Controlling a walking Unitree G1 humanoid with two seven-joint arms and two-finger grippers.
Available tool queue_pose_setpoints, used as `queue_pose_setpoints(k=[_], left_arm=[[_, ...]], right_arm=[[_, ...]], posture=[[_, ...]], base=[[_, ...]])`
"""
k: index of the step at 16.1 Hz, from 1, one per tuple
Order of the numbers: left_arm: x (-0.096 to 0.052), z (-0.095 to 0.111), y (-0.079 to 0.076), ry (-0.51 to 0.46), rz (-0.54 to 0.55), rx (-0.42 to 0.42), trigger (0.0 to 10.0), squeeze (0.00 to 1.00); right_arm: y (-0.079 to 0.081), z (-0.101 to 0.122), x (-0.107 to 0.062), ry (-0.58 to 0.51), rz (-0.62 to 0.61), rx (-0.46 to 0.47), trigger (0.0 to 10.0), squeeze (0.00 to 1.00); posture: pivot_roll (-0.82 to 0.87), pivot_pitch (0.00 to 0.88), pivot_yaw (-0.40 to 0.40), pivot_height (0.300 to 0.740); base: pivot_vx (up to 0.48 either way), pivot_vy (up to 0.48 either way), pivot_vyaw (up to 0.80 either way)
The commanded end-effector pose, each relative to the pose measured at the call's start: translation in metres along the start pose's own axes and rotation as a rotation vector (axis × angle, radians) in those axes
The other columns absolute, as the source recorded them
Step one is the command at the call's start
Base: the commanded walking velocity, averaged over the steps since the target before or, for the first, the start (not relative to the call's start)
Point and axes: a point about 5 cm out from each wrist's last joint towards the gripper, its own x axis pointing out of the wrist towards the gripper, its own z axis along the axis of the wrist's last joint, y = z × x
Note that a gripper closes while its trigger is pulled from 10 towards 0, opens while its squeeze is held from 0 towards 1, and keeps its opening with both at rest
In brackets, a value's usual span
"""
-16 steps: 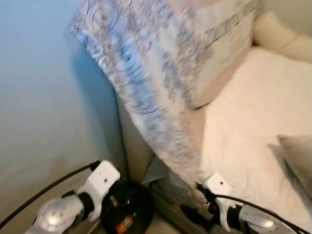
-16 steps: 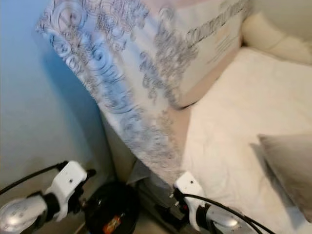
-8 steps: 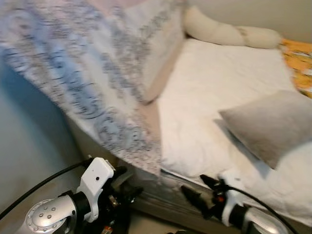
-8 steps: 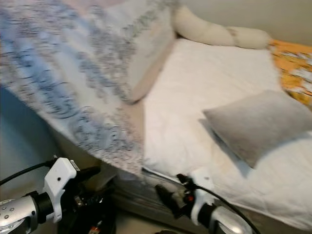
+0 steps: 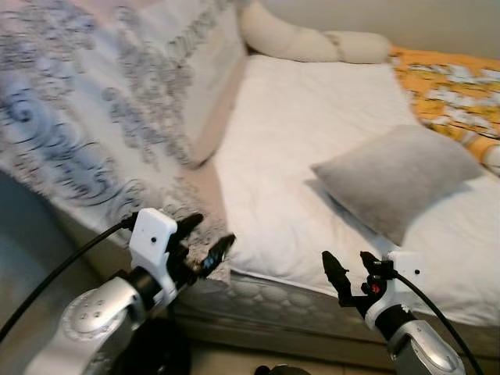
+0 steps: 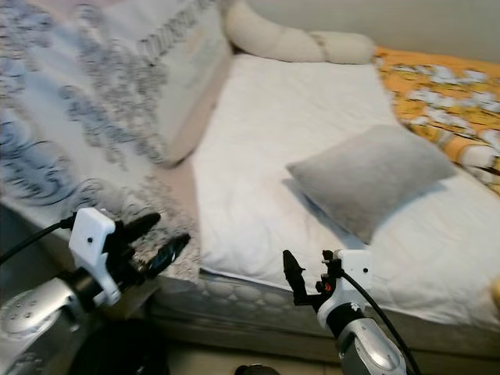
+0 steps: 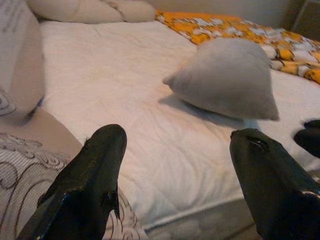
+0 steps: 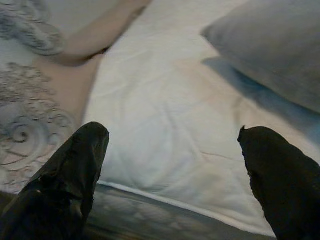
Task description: Clean up the room
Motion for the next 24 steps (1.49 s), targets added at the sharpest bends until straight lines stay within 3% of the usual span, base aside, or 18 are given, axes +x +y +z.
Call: queue_pose_setpoints(k=[1,4,7,10,11,12,14,19,21,22,24], left_arm=[[0.003,-0.003,0.0,0.018,0.037,0.044,10.0,0.0],[0.01,-0.01,-0.006,0.059,0.066,0.097,10.0,0.0],[0.01,-0.016,0.003,0.079,0.16,0.076,10.0,0.0],[0.0,-0.028,0.009,0.123,0.165,0.093,10.0,0.0],[0.001,-0.028,0.012,0.123,0.189,0.085,10.0,0.0],[0.002,-0.028,0.012,0.124,0.186,0.081,10.0,0.0],[0.001,-0.03,0.009,0.136,0.134,0.079,10.0,0.0],[-0.026,-0.04,0.016,0.224,-0.03,0.046,10.0,0.0],[-0.03,-0.036,0.051,0.196,0.164,0.041,10.0,0.0],[-0.029,-0.036,0.053,0.194,0.181,0.041,10.0,0.0],[-0.016,-0.022,0.074,0.14,0.331,0.111,10.0,0.0]], right_arm=[[-0.001,0.007,0.0,-0.025,-0.024,-0.023,10.0,1.0],[-0.005,0.011,0.003,-0.017,-0.061,-0.04,10.0,1.0],[-0.007,0.01,0.005,0.026,-0.066,-0.06,10.0,1.0],[-0.005,0.007,0.01,0.083,-0.028,-0.071,10.0,1.0],[-0.006,0.008,0.012,0.086,-0.037,-0.063,10.0,0.7],[-0.005,0.007,0.013,0.092,-0.044,-0.057,10.0,0.0],[-0.005,0.006,0.013,0.103,-0.043,-0.057,10.0,0.0],[-0.009,0.006,0.014,0.127,-0.039,-0.071,10.0,0.0],[-0.012,0.01,0.014,0.108,-0.056,-0.064,10.0,0.0],[-0.012,0.01,0.014,0.106,-0.057,-0.065,10.0,0.0],[-0.012,0.013,0.017,0.085,-0.069,-0.063,10.0,0.0]], posture=[[0.07,0.0,-0.031,0.74],[0.06,0.0,-0.034,0.74],[0.06,0.0,-0.032,0.74],[0.06,0.0,-0.03,0.74],[0.05,0.0,-0.027,0.74],[0.05,0.0,-0.022,0.74],[0.05,0.0,-0.019,0.74],[0.04,0.0,-0.015,0.74],[0.04,0.0,-0.017,0.74],[0.04,0.0,-0.017,0.74],[0.04,0.0,-0.018,0.74]], base=[[0.0,0.0,-0.7],[0.0,0.0,-0.68],[0.0,0.0,-0.67],[0.0,-0.24,0.0],[0.0,-0.48,0.0],[0.0,-0.48,0.0],[0.0,-0.465,0.0],[0.0,-0.178,0.0],[0.0,0.0,0.0],[0.0,0.0,0.0],[0.0,0.0,0.0]])
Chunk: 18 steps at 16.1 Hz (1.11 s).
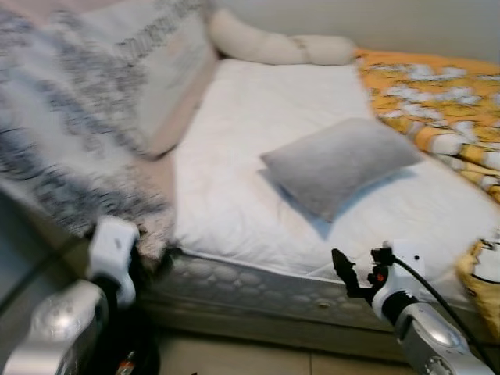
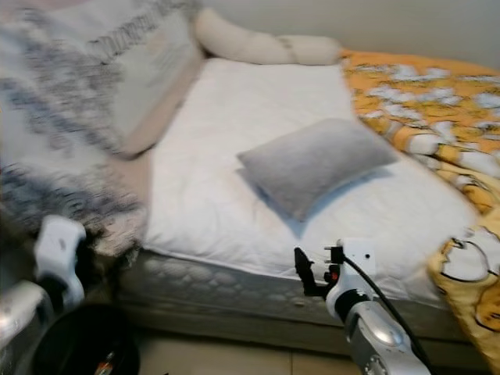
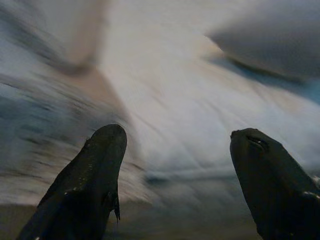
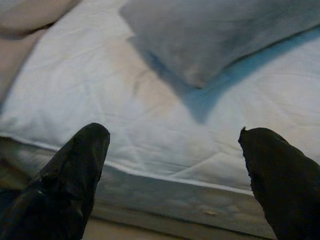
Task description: Clean up the room
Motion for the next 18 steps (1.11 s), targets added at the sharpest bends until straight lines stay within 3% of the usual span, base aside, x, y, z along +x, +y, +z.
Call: queue_pose_setpoints(k=[1,4,7,9,18], left_arm=[[0.006,0.01,0.002,-0.047,0.04,0.017,10.0,0.0],[0.02,0.023,-0.019,-0.127,0.04,-0.078,10.0,0.0],[0.025,0.016,-0.02,-0.079,0.109,-0.033,10.0,0.0],[0.027,0.017,-0.023,-0.082,0.104,-0.048,10.0,0.0],[0.037,0.029,-0.021,-0.13,0.079,-0.023,10.0,0.0]], right_arm=[[0.002,0.007,0.003,-0.031,-0.001,-0.008,10.0,0.0],[0.001,0.012,0.009,-0.062,-0.044,-0.04,10.0,0.0],[0.003,0.016,0.016,-0.085,-0.045,-0.029,10.0,0.0],[0.007,0.02,0.02,-0.11,-0.029,-0.007,10.0,0.0],[0.013,0.031,0.038,-0.144,0.017,-0.048,10.0,0.0]], posture=[[0.05,0.0,-0.019,0.74],[0.04,0.0,-0.015,0.74],[0.05,0.0,-0.021,0.74],[0.07,0.0,-0.025,0.74],[0.06,0.0,-0.015,0.74]], base=[[0.0,0.0,0.0],[0.0,0.0,0.0],[0.0,0.0,0.0],[0.0,0.0,0.0],[0.357,0.0,-0.1]])
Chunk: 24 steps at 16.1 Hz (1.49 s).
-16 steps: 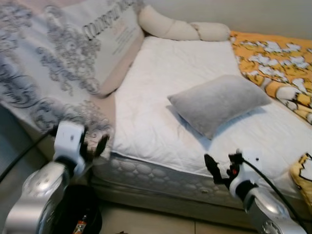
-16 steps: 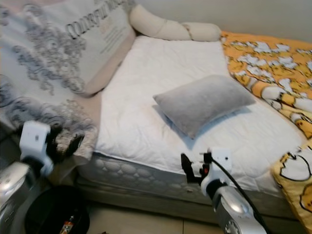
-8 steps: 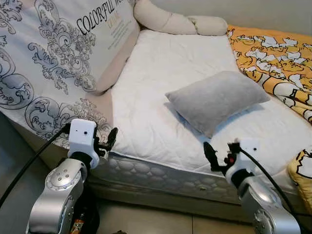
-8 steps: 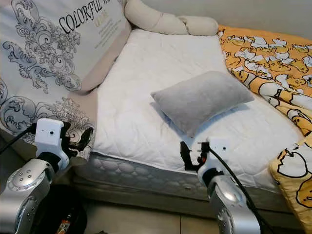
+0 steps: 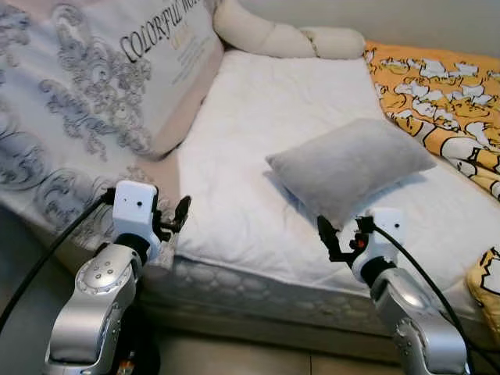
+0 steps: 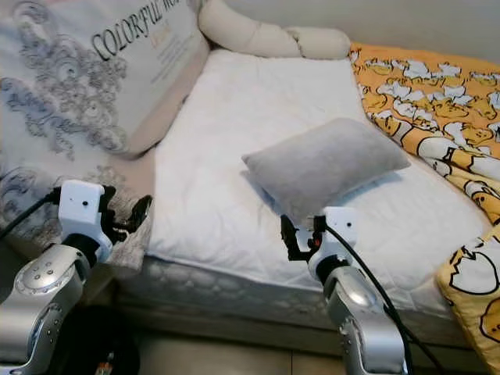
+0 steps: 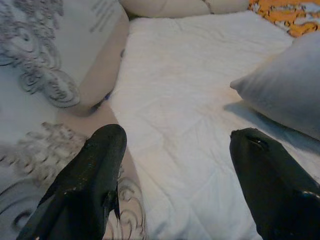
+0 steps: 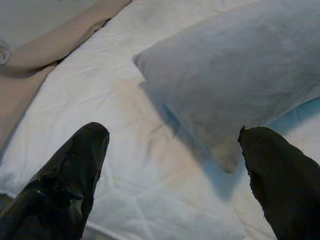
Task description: Clean up the room
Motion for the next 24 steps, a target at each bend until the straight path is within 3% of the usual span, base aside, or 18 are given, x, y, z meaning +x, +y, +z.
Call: queue_pose_setpoints(k=[1,11,15,20,21,22,24], left_arm=[[0.004,0.006,-0.003,-0.025,-0.018,0.012,10.0,0.0],[0.012,0.007,-0.006,-0.027,-0.061,0.034,10.0,0.0],[0.013,0.007,-0.01,-0.027,-0.089,0.037,10.0,0.0],[0.01,0.0,-0.015,-0.006,-0.116,0.041,10.0,0.0],[0.01,-0.002,-0.017,0.007,-0.136,0.008,10.0,0.0],[0.015,-0.002,-0.018,0.002,-0.163,-0.061,10.0,1.0],[0.027,-0.001,-0.019,0.013,-0.195,-0.097,10.0,1.0]], right_arm=[[-0.004,0.003,0.001,-0.014,-0.013,-0.021,10.0,0.0],[-0.003,0.002,0.005,-0.022,-0.028,-0.011,10.0,0.0],[-0.004,0.004,0.005,-0.031,-0.024,-0.015,10.0,0.0],[-0.006,0.006,0.006,-0.032,-0.034,-0.022,10.0,0.0],[-0.009,0.008,0.006,-0.036,-0.044,-0.026,10.0,0.41],[-0.017,0.009,0.007,-0.041,-0.074,-0.011,10.0,1.0],[-0.028,0.012,0.008,-0.043,-0.11,0.001,10.0,1.0]], posture=[[0.06,0.0,-0.015,0.74],[0.04,0.0,0.006,0.74],[0.04,0.0,0.005,0.74],[0.04,0.0,0.0,0.74],[0.03,0.0,0.001,0.74],[0.03,0.0,0.001,0.74],[0.02,0.0,0.003,0.74]], base=[[0.398,0.0,0.0],[0.397,0.0,0.0],[0.391,0.0,-0.46],[0.055,0.0,0.0],[0.0,0.0,0.0],[0.0,0.0,0.0],[0.0,0.0,0.0]])
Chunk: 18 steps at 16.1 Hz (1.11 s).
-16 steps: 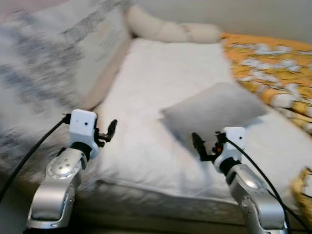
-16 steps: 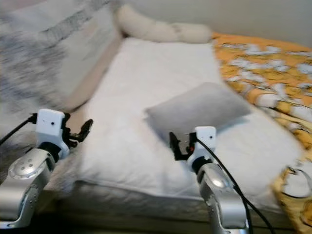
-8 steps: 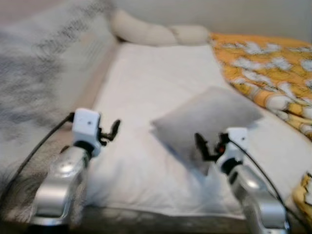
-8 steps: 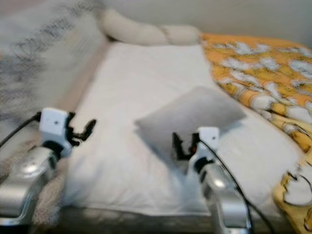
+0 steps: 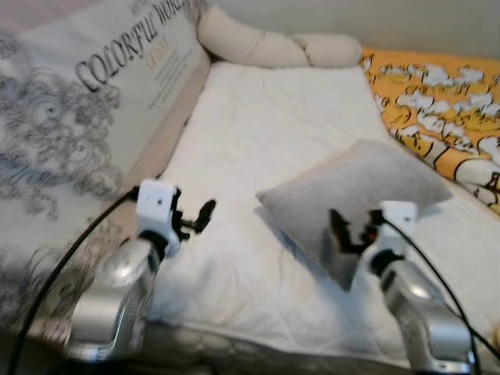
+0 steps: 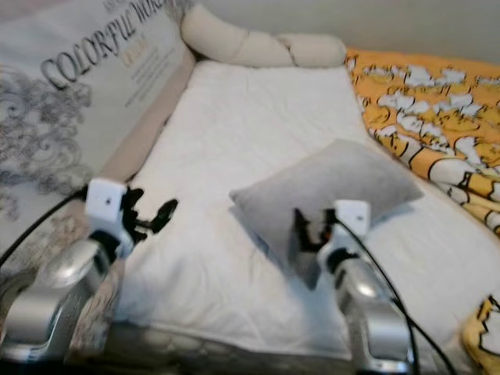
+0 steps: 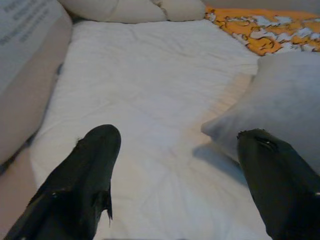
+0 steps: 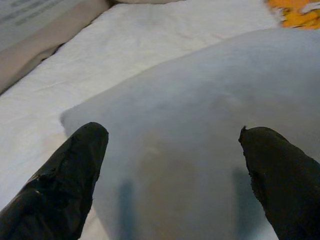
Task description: Clean up the room
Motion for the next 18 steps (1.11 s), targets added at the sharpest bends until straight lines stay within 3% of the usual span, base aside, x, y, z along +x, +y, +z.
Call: queue_pose_setpoints(k=[1,3,6,7,8,10,12,14,16,17,18], left_arm=[[0.014,0.004,0.002,0.007,-0.033,-0.052,10.0,1.0],[0.03,0.003,0.0,0.042,-0.087,-0.11,10.0,1.0],[0.069,-0.014,-0.024,0.171,-0.246,-0.346,10.0,1.0],[0.073,-0.018,-0.029,0.188,-0.257,-0.366,10.0,1.0],[0.079,-0.025,-0.036,0.219,-0.258,-0.368,10.0,1.0],[0.087,-0.028,-0.044,0.211,-0.253,-0.281,10.0,1.0],[0.088,-0.024,-0.042,0.169,-0.215,-0.234,10.0,1.0],[0.091,-0.033,-0.038,0.197,-0.178,-0.252,10.0,0.96],[0.089,-0.029,-0.033,0.148,-0.178,-0.205,10.0,0.39],[0.085,-0.024,-0.029,0.114,-0.184,-0.123,10.0,0.15],[0.08,-0.023,-0.025,0.105,-0.193,-0.069,10.0,0.0]], right_arm=[[-0.009,0.006,0.003,-0.008,-0.02,0.012,10.0,1.0],[-0.018,0.008,0.005,0.005,-0.041,-0.01,10.0,1.0],[-0.041,0.011,0.003,0.048,-0.093,-0.063,10.0,1.0],[-0.042,0.01,0.003,0.062,-0.094,-0.077,10.0,1.0],[-0.045,0.008,0.002,0.083,-0.097,-0.091,10.0,1.0],[-0.046,0.005,0.002,0.11,-0.088,-0.09,10.0,1.0],[-0.044,0.002,0.001,0.114,-0.084,-0.077,10.0,1.0],[-0.035,-0.005,0.001,0.123,-0.055,-0.044,10.0,1.0],[-0.025,-0.005,0.005,0.093,0.008,0.008,10.0,1.0],[-0.018,-0.004,0.009,0.077,0.044,0.035,10.0,1.0],[-0.012,-0.003,0.013,0.068,0.078,0.047,10.0,1.0]], posture=[[0.02,0.0,0.005,0.74],[0.0,0.0,0.011,0.74],[-0.05,0.0,0.026,0.74],[-0.06,0.0,0.027,0.74],[-0.06,0.0,0.027,0.74],[-0.09,0.0,0.037,0.74],[-0.09,0.0,0.037,0.74],[-0.07,0.0,0.03,0.74],[-0.06,0.0,0.028,0.74],[-0.05,0.0,0.027,0.74],[-0.04,0.0,0.027,0.74]], base=[[0.0,0.0,0.0],[0.0,0.0,0.0],[0.0,0.0,0.0],[0.0,0.0,0.0],[0.0,0.0,0.0],[0.0,0.0,0.0],[0.0,0.0,0.0],[0.0,0.0,0.0],[0.0,0.0,0.0],[0.0,0.0,0.0],[0.0,0.0,0.0]])
